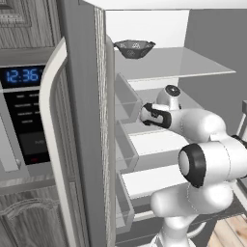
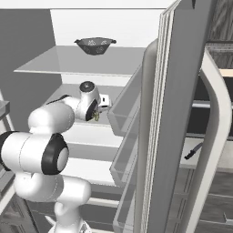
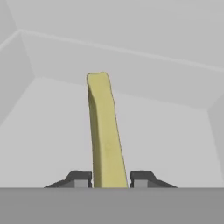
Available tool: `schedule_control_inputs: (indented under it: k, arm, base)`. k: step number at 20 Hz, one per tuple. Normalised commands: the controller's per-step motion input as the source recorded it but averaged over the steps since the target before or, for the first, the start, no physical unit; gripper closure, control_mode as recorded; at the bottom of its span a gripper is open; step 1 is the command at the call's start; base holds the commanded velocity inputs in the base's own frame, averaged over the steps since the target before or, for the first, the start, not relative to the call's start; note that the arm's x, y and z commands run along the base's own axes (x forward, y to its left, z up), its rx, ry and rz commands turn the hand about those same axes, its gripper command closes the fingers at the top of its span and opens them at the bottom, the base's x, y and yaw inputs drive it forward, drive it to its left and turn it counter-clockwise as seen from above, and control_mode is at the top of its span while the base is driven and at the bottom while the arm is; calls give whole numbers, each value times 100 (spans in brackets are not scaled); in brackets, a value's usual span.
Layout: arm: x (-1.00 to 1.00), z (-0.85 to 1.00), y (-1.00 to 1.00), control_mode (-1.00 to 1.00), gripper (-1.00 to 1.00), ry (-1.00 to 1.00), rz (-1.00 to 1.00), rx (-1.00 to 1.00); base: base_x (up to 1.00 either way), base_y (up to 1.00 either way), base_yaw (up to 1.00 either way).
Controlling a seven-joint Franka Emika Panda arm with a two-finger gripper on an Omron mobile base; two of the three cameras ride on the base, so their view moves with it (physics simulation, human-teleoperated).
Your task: Retrieve the butter from the fridge and place it on a plate on the dining table. Then retrieve the butter knife by the fridge and place it near the plate.
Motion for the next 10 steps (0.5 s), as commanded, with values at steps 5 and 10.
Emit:
schedule_control_inputs:
  k: [5,10]
  arm:
    - [-78,11,-10,-100,100,6,-29,2]
    - [-90,27,-15,-100,100,14,-29,4]
  base:
    - [0,0,0]
    - [0,0,0]
